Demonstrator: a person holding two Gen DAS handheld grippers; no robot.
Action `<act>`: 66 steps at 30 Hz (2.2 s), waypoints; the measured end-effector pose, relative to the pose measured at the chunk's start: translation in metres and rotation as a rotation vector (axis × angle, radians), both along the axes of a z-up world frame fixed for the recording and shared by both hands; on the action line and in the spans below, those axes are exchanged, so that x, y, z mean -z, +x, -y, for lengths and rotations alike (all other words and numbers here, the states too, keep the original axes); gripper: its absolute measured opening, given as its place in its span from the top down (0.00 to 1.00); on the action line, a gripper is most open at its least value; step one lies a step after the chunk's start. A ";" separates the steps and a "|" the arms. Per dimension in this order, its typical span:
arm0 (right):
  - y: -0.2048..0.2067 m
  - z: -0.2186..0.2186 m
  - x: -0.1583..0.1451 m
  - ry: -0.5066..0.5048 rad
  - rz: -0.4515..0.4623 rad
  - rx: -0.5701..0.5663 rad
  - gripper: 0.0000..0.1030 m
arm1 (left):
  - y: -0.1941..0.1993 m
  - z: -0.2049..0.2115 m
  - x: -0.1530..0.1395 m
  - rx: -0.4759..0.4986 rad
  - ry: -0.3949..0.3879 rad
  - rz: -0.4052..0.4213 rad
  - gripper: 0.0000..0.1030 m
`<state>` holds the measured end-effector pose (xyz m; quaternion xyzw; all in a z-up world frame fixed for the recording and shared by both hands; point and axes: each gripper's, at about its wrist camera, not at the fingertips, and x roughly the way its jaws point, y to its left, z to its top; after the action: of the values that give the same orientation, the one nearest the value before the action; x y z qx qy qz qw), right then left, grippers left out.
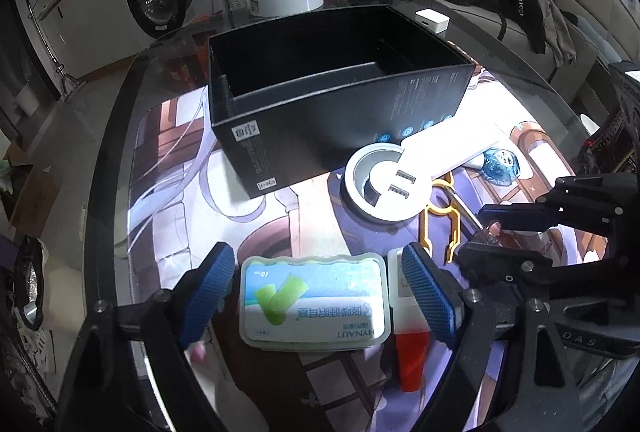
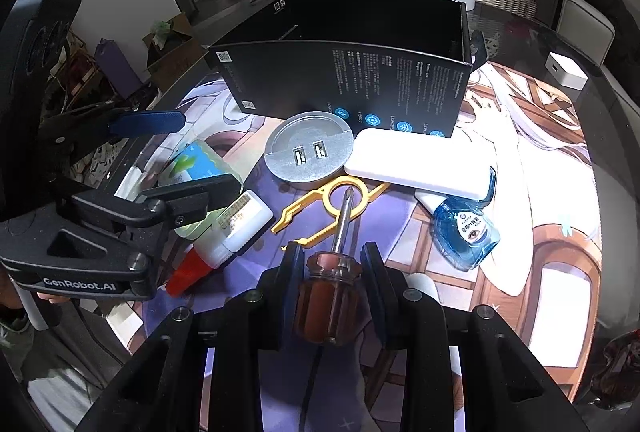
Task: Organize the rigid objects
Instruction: 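Close the right gripper on the screwdriver handle while the left gripper closes on the earplug case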
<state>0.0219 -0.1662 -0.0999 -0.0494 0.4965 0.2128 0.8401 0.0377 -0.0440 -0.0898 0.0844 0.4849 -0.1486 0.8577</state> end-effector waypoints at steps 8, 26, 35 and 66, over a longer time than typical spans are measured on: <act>-0.002 0.001 0.000 0.005 -0.003 -0.002 0.70 | -0.003 -0.009 0.007 -0.033 -0.008 -0.030 0.16; -0.023 0.001 -0.004 -0.002 -0.019 -0.023 0.70 | -0.031 -0.020 0.013 -0.038 0.015 -0.085 0.16; -0.028 0.002 -0.001 -0.015 -0.018 -0.009 0.70 | -0.043 -0.057 0.021 -0.125 0.014 -0.129 0.16; -0.014 0.002 -0.003 0.029 -0.037 -0.044 0.68 | 0.033 -0.005 0.013 0.167 0.034 -0.078 0.31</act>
<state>0.0079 -0.1685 -0.0966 -0.0444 0.5077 0.2394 0.8264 0.0712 -0.0390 -0.1032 0.1332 0.5115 -0.2147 0.8213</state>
